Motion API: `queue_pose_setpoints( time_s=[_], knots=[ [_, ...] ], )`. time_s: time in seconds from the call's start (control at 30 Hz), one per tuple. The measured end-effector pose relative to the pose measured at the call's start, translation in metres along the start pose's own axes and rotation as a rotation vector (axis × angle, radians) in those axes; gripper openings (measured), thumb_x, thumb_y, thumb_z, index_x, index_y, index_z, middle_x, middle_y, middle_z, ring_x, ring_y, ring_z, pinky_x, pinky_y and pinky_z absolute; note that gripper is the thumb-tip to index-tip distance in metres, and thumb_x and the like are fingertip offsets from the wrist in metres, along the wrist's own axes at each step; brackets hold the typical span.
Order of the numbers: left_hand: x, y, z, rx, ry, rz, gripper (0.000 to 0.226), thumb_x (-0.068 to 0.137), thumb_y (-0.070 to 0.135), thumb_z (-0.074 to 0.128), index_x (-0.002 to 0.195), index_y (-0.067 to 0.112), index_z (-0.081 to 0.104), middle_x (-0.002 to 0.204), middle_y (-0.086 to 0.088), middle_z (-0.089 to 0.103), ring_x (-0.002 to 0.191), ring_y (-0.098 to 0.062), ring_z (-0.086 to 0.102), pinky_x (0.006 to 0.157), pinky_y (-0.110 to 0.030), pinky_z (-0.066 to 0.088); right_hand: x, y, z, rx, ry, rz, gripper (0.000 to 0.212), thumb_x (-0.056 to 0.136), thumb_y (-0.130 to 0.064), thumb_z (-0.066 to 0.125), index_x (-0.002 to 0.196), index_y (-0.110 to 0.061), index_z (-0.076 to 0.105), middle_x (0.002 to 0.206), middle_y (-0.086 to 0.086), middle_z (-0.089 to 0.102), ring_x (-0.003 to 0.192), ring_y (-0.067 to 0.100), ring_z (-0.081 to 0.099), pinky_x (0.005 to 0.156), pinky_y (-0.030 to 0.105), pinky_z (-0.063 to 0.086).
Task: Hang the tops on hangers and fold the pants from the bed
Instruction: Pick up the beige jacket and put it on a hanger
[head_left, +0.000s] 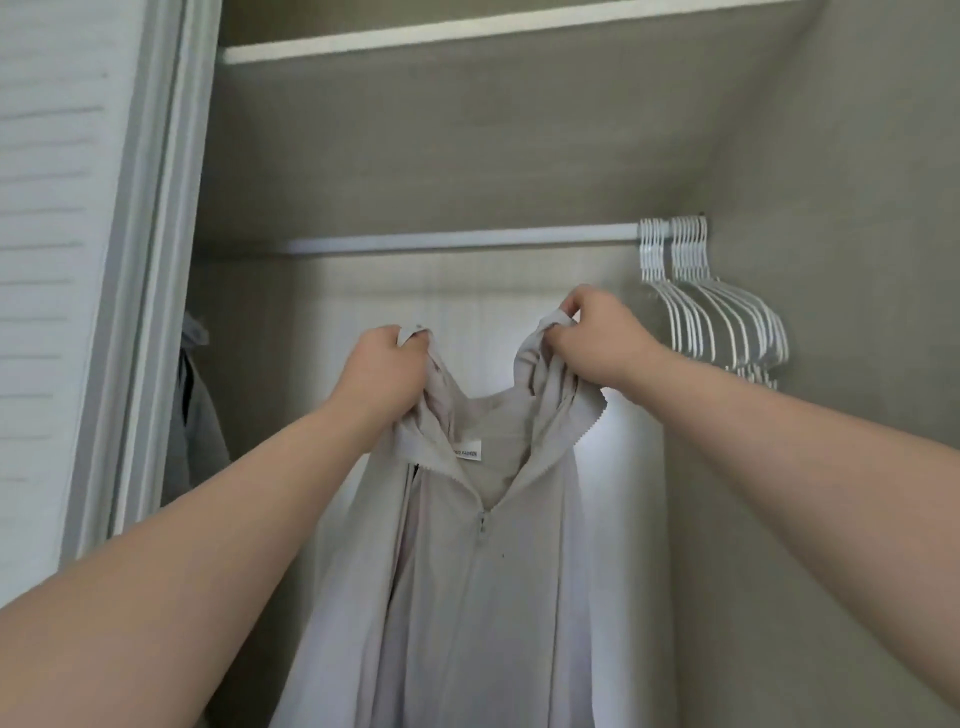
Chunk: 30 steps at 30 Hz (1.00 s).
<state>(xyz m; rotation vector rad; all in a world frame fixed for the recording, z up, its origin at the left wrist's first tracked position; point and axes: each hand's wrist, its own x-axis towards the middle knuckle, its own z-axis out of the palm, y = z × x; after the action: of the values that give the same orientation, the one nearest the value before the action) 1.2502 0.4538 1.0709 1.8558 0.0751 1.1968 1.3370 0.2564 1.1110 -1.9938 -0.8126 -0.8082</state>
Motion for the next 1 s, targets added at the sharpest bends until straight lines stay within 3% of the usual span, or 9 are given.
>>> queue_pose_setpoints(
  time_s=[0.2,0.27,0.37,0.43,0.5,0.53,0.63,0.73,1.0],
  knots=[
    [0.062,0.031,0.024,-0.013,0.034,-0.020,0.030,0.100,0.022,0.047,0.071,0.014,0.046,0.065,-0.005,0.045,0.057,-0.021,0.044,0.053,-0.025,0.034,0.056,-0.006,-0.027,-0.714,0.185,-0.176,0.021,0.093,-0.026,0.051,0.111,-0.019,0.042,0.114,0.011,0.061,0.099,0.032,0.053,0.075,0.038,0.036],
    [0.074,0.040,0.034,-0.021,0.049,-0.022,0.028,0.100,0.021,0.048,0.073,0.016,0.043,0.065,-0.006,0.042,0.054,-0.021,0.040,0.050,-0.023,0.030,0.069,0.004,-0.038,-1.005,0.228,-0.101,0.035,0.091,-0.025,0.051,0.125,-0.018,0.044,0.131,0.013,0.055,0.121,0.034,0.049,0.092,0.044,0.037],
    [0.086,0.042,0.050,-0.004,0.047,-0.043,0.031,0.101,0.021,0.050,0.072,0.014,0.044,0.064,-0.008,0.043,0.051,-0.021,0.042,0.048,-0.021,0.030,0.082,0.021,-0.053,-1.201,0.224,0.119,0.047,0.091,-0.025,0.051,0.137,-0.018,0.047,0.142,0.014,0.047,0.132,0.035,0.041,0.106,0.046,0.032],
    [0.090,0.039,0.061,0.002,0.023,-0.047,0.024,0.101,0.020,0.051,0.084,0.005,0.058,0.070,-0.012,0.047,0.063,-0.026,0.057,0.059,-0.026,0.037,0.086,0.032,-0.057,-1.223,0.196,0.210,0.051,0.092,-0.024,0.053,0.142,-0.017,0.047,0.145,0.014,0.046,0.134,0.036,0.040,0.107,0.046,0.031],
    [0.093,0.033,0.070,0.032,0.031,-0.051,0.033,0.101,0.021,0.052,0.109,-0.010,0.060,0.074,-0.015,0.054,0.084,-0.032,0.065,0.067,-0.030,0.038,0.090,0.041,-0.056,-1.225,0.180,0.212,0.046,0.092,-0.019,0.055,0.138,-0.017,0.053,0.141,0.012,0.051,0.130,0.036,0.045,0.106,0.045,0.033],
    [0.093,0.030,0.073,0.051,0.029,-0.056,0.035,0.101,0.022,0.053,0.112,-0.010,0.060,0.075,-0.015,0.056,0.082,-0.032,0.064,0.066,-0.029,0.039,0.092,0.046,-0.056,-1.216,0.183,0.192,0.041,0.092,-0.015,0.054,0.133,-0.017,0.057,0.136,0.011,0.056,0.126,0.036,0.049,0.105,0.045,0.034],
    [0.094,0.023,0.077,0.108,0.023,-0.067,0.021,0.100,0.023,0.053,0.089,0.007,0.059,0.071,-0.010,0.051,0.066,-0.026,0.052,0.059,-0.027,0.037,0.099,0.058,-0.057,-1.152,0.224,0.141,0.037,0.093,-0.007,0.049,0.126,-0.017,0.062,0.129,0.009,0.061,0.122,0.037,0.054,0.104,0.045,0.039],
    [0.100,0.015,0.078,0.093,0.028,-0.076,0.033,0.100,0.025,0.053,0.071,0.011,0.047,0.068,-0.009,0.047,0.069,-0.028,0.050,0.067,-0.029,0.038,0.106,0.065,-0.058,-1.091,0.255,0.136,0.038,0.095,-0.006,0.048,0.130,-0.015,0.059,0.135,0.013,0.057,0.127,0.038,0.050,0.103,0.046,0.039],
    [0.101,0.009,0.076,0.076,0.019,-0.076,0.035,0.100,0.025,0.053,0.069,0.015,0.041,0.066,-0.006,0.042,0.062,-0.025,0.042,0.061,-0.029,0.034,0.107,0.071,-0.067,-0.985,0.311,0.122,0.036,0.094,-0.010,0.050,0.129,-0.011,0.057,0.137,0.018,0.046,0.128,0.039,0.042,0.100,0.046,0.036]
  ],
)
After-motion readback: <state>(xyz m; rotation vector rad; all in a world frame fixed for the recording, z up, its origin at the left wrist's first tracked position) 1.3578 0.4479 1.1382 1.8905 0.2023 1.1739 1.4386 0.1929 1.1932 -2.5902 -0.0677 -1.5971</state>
